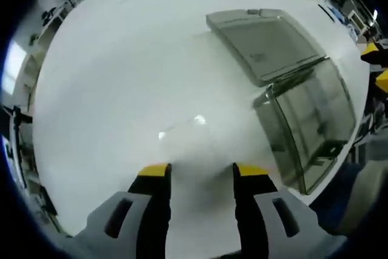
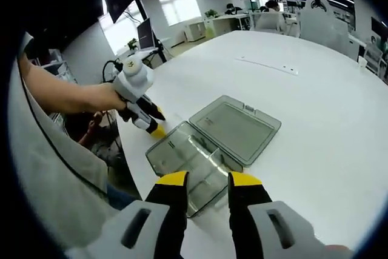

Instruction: Insert the divider into the dual guide fixture by aligning both edges with the guide slots and pushing it downward to the bottom, including one-sided entry, uneven engagement, binding, and posture correction.

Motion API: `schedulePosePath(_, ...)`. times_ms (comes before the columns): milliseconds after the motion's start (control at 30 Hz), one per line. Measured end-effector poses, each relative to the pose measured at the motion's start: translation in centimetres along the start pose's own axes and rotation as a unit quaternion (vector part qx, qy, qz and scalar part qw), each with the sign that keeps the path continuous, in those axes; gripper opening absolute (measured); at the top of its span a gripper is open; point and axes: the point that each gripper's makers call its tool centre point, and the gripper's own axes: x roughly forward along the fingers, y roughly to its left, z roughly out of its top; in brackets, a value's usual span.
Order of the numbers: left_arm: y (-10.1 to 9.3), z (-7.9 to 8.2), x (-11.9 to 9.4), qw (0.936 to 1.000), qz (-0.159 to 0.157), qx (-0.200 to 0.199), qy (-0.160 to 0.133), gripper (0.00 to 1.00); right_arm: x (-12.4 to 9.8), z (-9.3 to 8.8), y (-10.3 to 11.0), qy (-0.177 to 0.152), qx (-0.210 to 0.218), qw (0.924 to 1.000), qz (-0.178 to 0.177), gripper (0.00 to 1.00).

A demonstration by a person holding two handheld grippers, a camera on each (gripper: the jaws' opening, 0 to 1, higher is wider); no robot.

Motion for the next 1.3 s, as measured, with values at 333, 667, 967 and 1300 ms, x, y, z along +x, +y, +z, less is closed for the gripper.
schedulePosePath(333, -0.01, 0.13, 0.12, 1.0, 0.003, -0.003, 0.007, 0.39, 0.4, 0.3, 0.22, -0.004, 0.003, 1.0, 0.005, 0.22)
schedulePosePath(667, 0.15, 0.02, -0.01, 0.9999, -0.002, 0.016, 0.006, 0.33, 0.5, 0.34, 0.18, 0.0, 0.001, 1.0, 0.004, 0.22)
schedulePosePath(967, 0.18, -0.02, 0.07, 0.9995, -0.006, 0.03, 0.005, 0.32, 0.63, 0.4, 0.31, 0.002, -0.001, 1.0, 0.004, 0.22)
schedulePosePath(1300, 0.12, -0.01, 0.07, 0.9984, -0.013, 0.054, 0.008, 0.31, 0.46, 0.31, 0.38, 0.003, 0.0, 1.0, 0.001, 0.22)
